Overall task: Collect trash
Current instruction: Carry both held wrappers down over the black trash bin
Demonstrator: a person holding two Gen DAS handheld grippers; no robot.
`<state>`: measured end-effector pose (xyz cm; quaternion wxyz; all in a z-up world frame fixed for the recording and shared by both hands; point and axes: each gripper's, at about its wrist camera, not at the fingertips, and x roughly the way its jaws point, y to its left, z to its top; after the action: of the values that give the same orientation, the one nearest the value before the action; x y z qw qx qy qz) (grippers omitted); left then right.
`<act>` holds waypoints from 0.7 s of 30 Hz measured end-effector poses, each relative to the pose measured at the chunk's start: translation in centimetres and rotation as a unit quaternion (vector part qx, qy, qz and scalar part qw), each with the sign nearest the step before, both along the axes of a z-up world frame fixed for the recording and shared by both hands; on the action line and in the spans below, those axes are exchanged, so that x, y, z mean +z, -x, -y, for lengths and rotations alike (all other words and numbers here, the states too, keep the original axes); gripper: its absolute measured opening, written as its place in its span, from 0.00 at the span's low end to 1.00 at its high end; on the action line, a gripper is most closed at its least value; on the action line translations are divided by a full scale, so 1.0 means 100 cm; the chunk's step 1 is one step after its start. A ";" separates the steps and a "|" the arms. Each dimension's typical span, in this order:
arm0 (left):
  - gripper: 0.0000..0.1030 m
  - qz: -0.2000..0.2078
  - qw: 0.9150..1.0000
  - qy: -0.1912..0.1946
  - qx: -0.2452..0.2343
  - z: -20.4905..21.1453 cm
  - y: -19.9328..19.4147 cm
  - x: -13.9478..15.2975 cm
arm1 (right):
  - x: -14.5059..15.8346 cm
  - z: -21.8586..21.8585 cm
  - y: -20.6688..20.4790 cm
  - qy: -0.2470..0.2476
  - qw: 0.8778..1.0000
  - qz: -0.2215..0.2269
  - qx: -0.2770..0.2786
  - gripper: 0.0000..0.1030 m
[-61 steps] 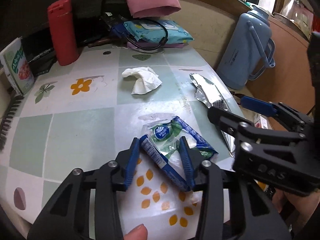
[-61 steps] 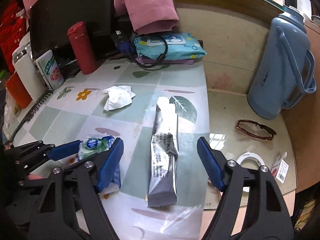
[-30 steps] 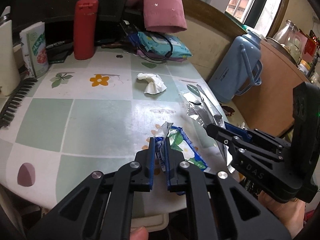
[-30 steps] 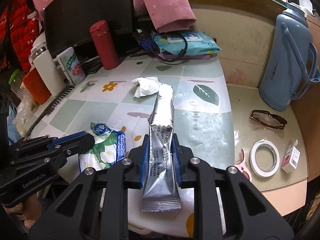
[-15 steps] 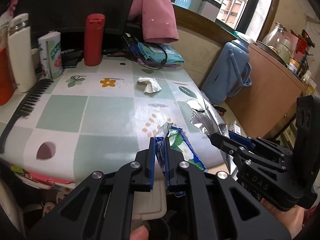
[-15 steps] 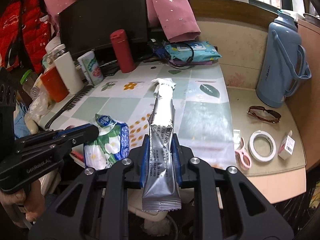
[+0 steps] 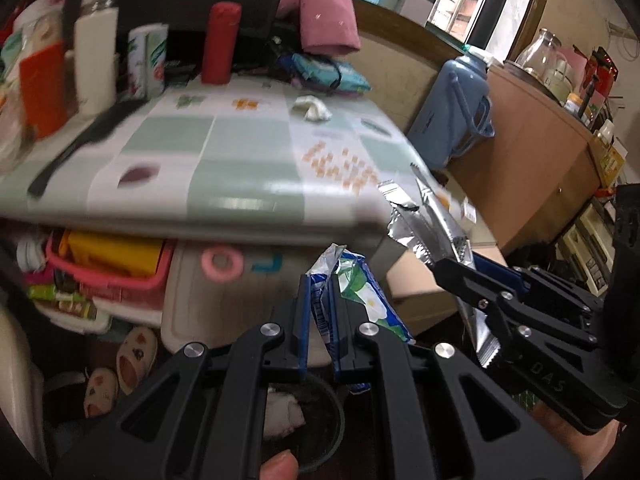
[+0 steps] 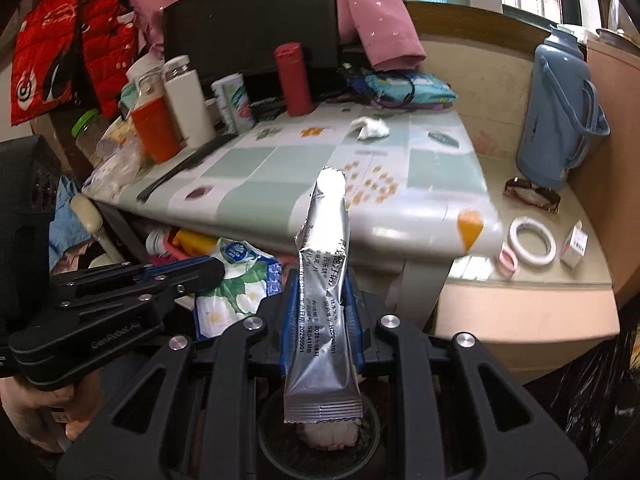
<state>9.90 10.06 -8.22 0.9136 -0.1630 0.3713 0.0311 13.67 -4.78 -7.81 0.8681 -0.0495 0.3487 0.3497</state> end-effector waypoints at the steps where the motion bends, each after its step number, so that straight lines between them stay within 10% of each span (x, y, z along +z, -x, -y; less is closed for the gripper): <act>1: 0.08 -0.003 1.000 0.001 0.002 -0.001 0.006 -0.006 | -0.006 0.001 0.007 0.000 1.000 -0.005 0.001 0.22; 21: 0.09 -0.151 0.988 0.015 0.016 -0.002 0.059 -0.175 | -0.168 0.018 0.061 0.056 0.990 -0.127 -0.013 0.22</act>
<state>3.97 10.27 -25.75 0.8437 -0.1764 0.5028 0.0646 7.55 -6.62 -24.62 0.8173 -0.0485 0.4754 0.3219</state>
